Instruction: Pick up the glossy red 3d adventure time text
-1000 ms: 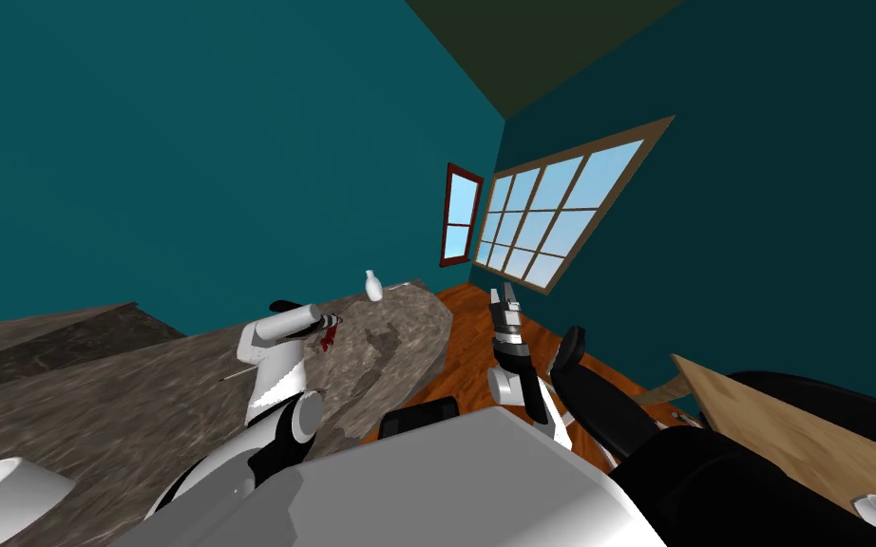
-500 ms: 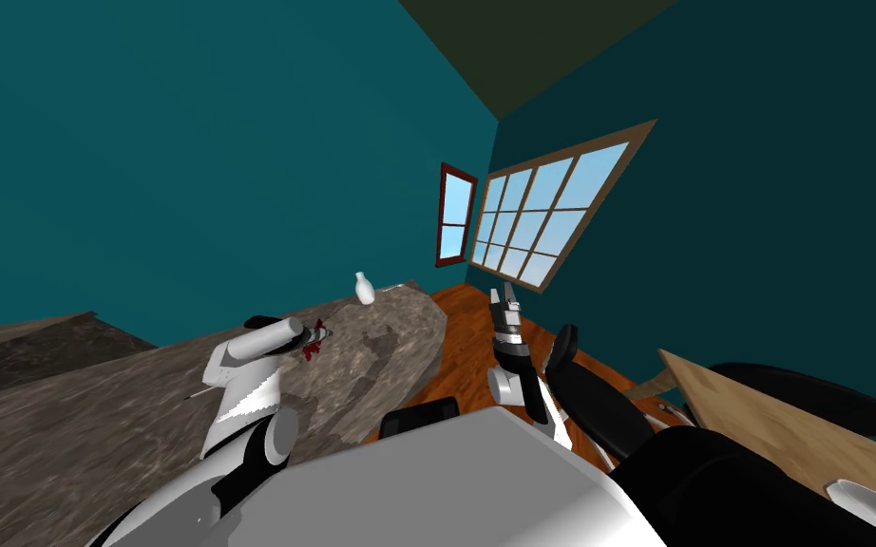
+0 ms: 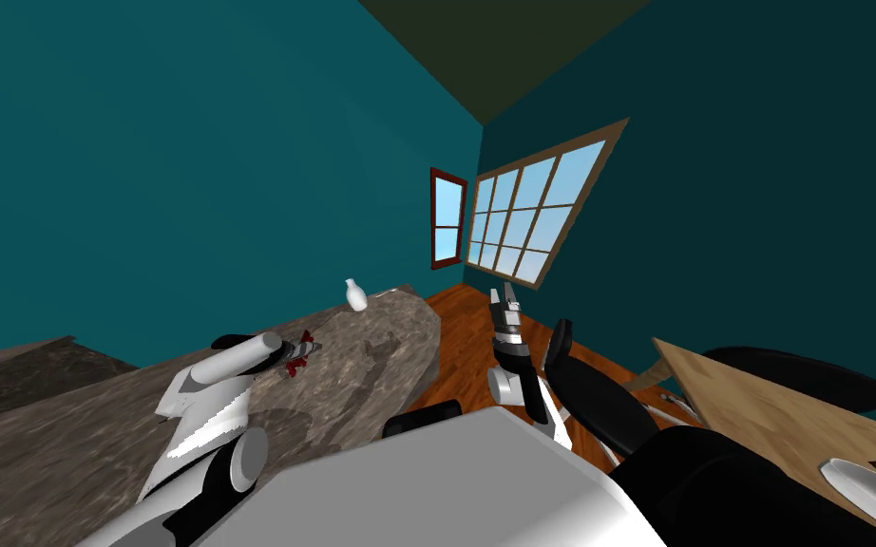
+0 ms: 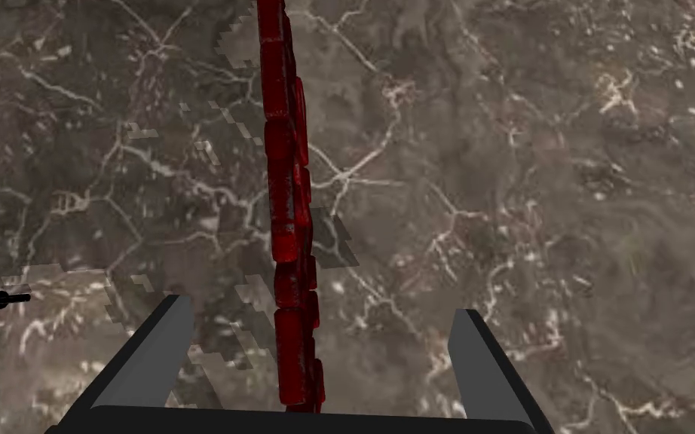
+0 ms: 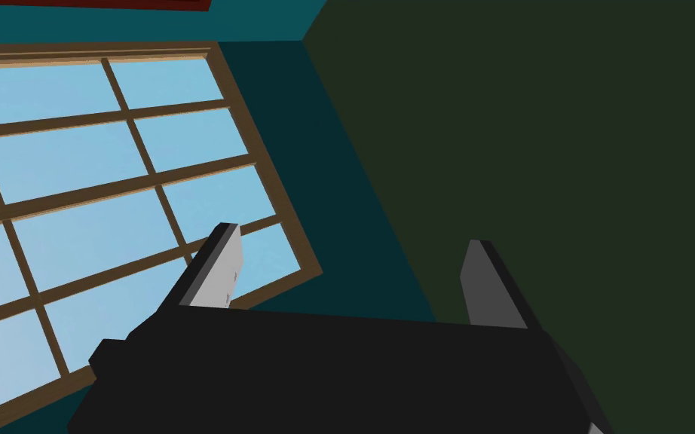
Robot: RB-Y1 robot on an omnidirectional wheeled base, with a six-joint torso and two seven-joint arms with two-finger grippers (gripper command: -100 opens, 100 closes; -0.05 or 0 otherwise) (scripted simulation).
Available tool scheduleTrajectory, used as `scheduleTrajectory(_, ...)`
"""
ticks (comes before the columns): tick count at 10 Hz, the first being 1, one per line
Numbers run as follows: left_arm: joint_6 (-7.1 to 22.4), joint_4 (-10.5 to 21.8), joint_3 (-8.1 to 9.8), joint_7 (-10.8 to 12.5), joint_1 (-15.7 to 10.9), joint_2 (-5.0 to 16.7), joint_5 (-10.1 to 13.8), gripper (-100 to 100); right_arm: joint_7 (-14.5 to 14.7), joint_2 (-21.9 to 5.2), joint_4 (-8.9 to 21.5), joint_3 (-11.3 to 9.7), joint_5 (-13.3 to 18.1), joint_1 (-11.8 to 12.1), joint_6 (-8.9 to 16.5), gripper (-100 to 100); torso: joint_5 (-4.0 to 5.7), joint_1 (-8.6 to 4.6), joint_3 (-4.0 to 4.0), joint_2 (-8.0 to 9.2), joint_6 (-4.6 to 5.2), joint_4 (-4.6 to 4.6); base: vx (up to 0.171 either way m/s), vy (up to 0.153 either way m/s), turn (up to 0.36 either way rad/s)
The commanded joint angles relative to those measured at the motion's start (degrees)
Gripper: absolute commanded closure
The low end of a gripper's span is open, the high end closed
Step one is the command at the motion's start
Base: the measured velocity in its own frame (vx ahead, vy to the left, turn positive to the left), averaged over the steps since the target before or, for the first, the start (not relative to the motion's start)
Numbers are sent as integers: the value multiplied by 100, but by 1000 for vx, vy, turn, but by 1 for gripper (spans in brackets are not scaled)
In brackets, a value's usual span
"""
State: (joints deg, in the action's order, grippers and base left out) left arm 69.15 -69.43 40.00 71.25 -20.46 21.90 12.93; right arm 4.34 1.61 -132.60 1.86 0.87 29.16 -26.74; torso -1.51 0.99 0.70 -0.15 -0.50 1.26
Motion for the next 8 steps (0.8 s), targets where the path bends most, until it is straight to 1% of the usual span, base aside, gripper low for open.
scheduleTrajectory(1, -142, 286, 133, -286, 286, 286, 286, -100, 0, 0, 0, 0, 0, 0, 0, 0, 0, 0, 0, 0, 0, 0, 34, -106, -198)
scheduleTrajectory(2, -142, 591, 133, -417, 330, 470, 447, -100, 0, 1, 0, -2, 0, -1, 0, 0, -19, -2, 22, -26, 3, 20, 49, -120, -159)
scheduleTrajectory(3, -142, 591, 133, -518, 468, 470, 599, -100, 0, 1, 0, -1, 0, 0, 0, 0, -47, 6, 41, -41, -2, 44, 30, -56, -11)
scheduleTrajectory(4, -142, 591, 133, -518, 585, 470, 796, -100, 0, 1, 0, 0, 0, 1, 0, 0, -67, 35, 47, -37, -20, 58, 15, -18, 47)
scheduleTrajectory(5, -142, 591, 133, -518, 585, 470, 957, -100, 0, 0, 0, 0, 0, 1, 0, 0, -94, 56, 48, -27, -29, 72, 4, -5, 13)
scheduleTrajectory(6, -142, 591, 133, -518, 585, 470, 1058, -100, 0, 0, 0, 0, 0, 0, 0, 0, -110, 69, 50, -23, -26, 78, -8, 10, -28)
scheduleTrajectory(7, -370, 822, 274, -809, 890, 754, 1271, -100, 0, 0, 0, 0, 0, 0, 0, 0, -116, 77, 51, -24, -21, 80, 24, -52, -50)
scheduleTrajectory(8, -370, 831, 274, -913, 1093, 871, 1444, -100, 0, 0, 0, 0, 0, 0, 0, 0, -118, 72, 56, -27, -39, 87, 46, -89, -31)
